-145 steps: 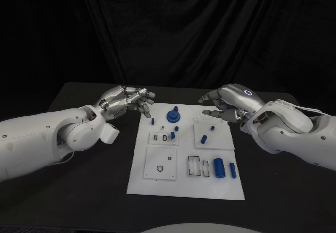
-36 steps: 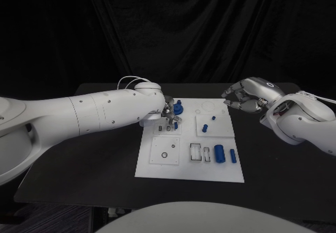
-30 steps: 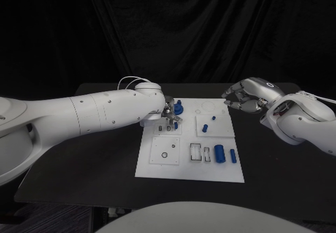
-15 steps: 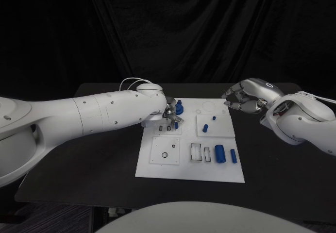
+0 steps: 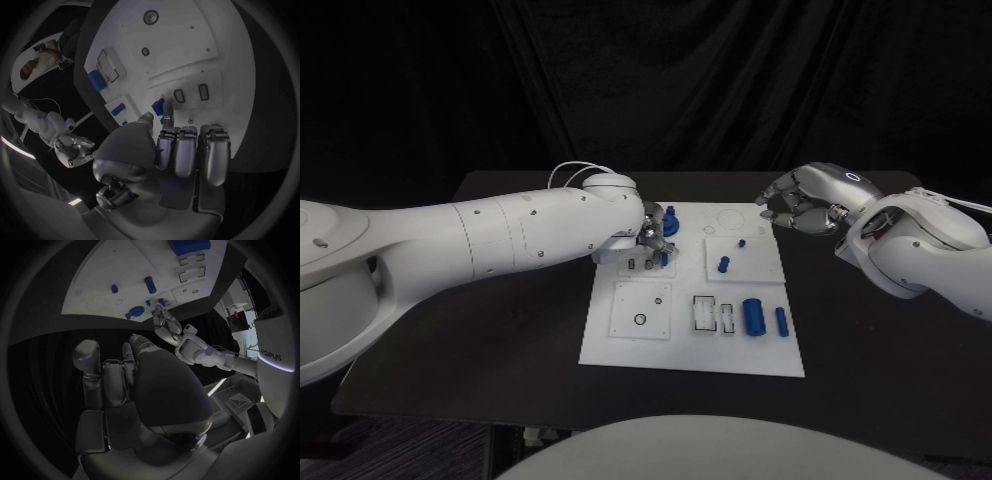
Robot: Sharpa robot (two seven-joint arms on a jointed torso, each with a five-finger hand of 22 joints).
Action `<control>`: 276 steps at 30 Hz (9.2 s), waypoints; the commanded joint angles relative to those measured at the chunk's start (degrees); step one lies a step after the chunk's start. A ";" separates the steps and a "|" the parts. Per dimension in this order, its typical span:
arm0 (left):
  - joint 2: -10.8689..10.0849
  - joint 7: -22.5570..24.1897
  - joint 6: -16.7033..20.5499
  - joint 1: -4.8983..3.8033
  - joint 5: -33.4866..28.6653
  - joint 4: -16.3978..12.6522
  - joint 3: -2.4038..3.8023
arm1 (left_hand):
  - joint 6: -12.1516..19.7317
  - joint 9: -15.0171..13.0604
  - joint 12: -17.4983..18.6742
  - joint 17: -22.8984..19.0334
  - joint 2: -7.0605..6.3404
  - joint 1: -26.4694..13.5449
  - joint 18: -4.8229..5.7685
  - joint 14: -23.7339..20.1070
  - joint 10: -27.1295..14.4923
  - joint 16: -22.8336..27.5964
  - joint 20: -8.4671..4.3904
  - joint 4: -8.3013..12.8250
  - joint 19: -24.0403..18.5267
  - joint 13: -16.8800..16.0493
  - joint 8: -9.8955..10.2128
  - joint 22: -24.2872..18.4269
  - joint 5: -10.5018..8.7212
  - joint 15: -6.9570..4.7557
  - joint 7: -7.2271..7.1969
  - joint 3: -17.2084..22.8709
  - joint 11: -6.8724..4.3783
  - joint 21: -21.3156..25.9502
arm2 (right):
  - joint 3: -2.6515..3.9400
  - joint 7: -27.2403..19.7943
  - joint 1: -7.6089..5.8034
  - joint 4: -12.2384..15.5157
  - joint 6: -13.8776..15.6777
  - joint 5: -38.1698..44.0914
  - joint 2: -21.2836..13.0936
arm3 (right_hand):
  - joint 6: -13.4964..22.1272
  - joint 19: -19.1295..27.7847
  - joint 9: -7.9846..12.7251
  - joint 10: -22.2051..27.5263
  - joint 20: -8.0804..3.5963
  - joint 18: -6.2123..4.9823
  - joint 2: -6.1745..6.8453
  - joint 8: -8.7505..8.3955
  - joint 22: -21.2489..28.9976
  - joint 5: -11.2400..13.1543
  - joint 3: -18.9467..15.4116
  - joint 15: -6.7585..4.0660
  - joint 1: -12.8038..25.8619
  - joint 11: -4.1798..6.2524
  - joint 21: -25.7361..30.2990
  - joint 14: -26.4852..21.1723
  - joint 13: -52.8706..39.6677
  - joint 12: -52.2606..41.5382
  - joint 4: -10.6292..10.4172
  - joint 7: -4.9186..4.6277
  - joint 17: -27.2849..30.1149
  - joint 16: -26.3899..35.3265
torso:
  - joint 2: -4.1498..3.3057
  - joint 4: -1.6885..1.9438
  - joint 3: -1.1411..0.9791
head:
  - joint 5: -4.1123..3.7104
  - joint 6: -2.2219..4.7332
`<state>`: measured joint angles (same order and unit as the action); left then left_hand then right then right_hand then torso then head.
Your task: Assemble the parts on the task board
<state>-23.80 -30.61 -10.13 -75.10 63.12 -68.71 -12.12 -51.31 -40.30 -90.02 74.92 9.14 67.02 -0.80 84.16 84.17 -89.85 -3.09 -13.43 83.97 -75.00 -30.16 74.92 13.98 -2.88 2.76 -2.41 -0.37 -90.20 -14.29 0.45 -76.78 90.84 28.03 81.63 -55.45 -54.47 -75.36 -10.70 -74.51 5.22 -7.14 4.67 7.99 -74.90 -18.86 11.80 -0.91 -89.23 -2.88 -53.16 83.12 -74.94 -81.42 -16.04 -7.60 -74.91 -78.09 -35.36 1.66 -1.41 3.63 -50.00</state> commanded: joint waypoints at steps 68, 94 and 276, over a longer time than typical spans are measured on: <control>-3.88 1.26 0.56 0.34 0.14 -2.56 0.05 | -5.05 -6.51 0.02 15.08 -8.70 -5.31 0.80 5.84 5.83 -0.15 -1.28 6.04 6.03 -15.00 7.33 15.08 13.45 -1.36 -0.78 21.24 -1.41 0.20 | 0.05 2.55 0.42 -0.82 -3.76 0.06 0.20 | -1.56 0.46 0.01 0.68 0.18 -0.06 -0.28 -0.26 -5.53 -1.26 0.62 0.15 1.50 -0.12 1.79 -0.31 -1.60 0.42 -0.06 0.19 -1.81 1.01 | 0.02 0.06 0.03 | 0.49 0.00; -6.36 1.67 5.17 0.83 0.14 -4.66 0.04 | -4.99 -7.34 0.02 15.08 -9.01 -7.33 0.80 5.84 5.83 -0.15 -1.21 6.15 6.03 -15.00 8.45 15.08 11.12 -1.28 -0.58 23.35 -1.28 0.20 | 0.05 3.02 0.62 -0.90 -4.60 0.06 0.13 | -1.69 0.60 -0.02 0.84 0.18 -0.11 -0.28 -0.23 -5.45 -1.25 0.67 0.16 1.50 -0.12 2.14 -0.41 -1.48 0.50 -0.04 0.20 -1.66 1.15 | -0.01 0.08 0.07 | 1.04 0.00; -11.85 10.56 18.95 5.99 0.14 -8.15 0.04 | -6.14 -11.99 0.02 15.08 -8.61 -17.00 0.80 5.84 5.83 -0.15 0.68 -3.29 6.03 -15.00 18.36 15.08 -4.57 0.36 1.22 14.26 0.49 0.20 | 0.05 7.27 0.69 -1.42 -10.81 -2.23 0.24 | -1.99 1.40 -0.01 1.80 0.21 -0.42 -0.50 -0.55 -5.01 -1.13 1.17 0.16 2.09 -0.08 4.12 -0.98 -0.67 0.95 0.02 0.27 -0.75 1.93 | 0.02 -0.09 0.05 | 2.09 0.00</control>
<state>-35.62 -20.87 8.77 -69.32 63.19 -76.93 -12.04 -57.18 -52.08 -90.02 74.91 0.64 50.18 -0.79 84.16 83.85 -89.85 -2.65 -16.73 83.99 -75.00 -11.59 74.91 9.58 -2.85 3.87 12.03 -0.25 -90.20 -14.28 6.39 -76.24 89.42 17.81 79.39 -55.17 -56.10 -74.32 -10.66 -73.06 5.43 -7.14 4.29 7.71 -74.90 -19.94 12.67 -0.75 -87.37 -3.07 -49.25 82.44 -74.91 -80.72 -16.12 -7.18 -74.90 -76.54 -35.36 1.59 -1.34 5.67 -50.01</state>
